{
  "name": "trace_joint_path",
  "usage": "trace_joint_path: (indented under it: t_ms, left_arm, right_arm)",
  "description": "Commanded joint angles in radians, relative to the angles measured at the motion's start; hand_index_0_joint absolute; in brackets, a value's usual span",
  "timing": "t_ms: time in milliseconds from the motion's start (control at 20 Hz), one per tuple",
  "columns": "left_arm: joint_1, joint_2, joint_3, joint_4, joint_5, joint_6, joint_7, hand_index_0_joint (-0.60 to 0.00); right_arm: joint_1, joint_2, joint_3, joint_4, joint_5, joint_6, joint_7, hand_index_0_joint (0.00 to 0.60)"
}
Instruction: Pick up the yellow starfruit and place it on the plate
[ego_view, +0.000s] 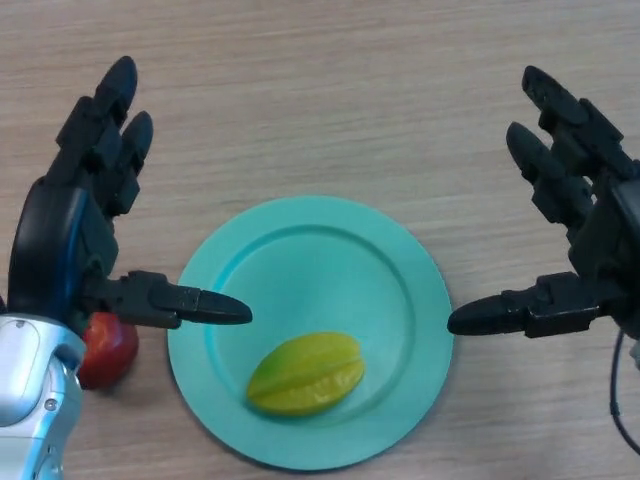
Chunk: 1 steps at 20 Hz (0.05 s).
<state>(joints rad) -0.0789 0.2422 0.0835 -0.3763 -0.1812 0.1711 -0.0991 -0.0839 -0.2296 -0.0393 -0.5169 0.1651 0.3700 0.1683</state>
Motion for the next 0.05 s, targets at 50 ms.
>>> trace_joint_path:
  t_ms: [50]
  left_arm:
    - [-0.018, 0.027, 0.053, -0.074, -0.016, -0.068, -0.016, 0.0]
  right_arm:
    - [-0.028, -0.019, -0.028, -0.034, 0.004, -0.164, -0.015, 0.0]
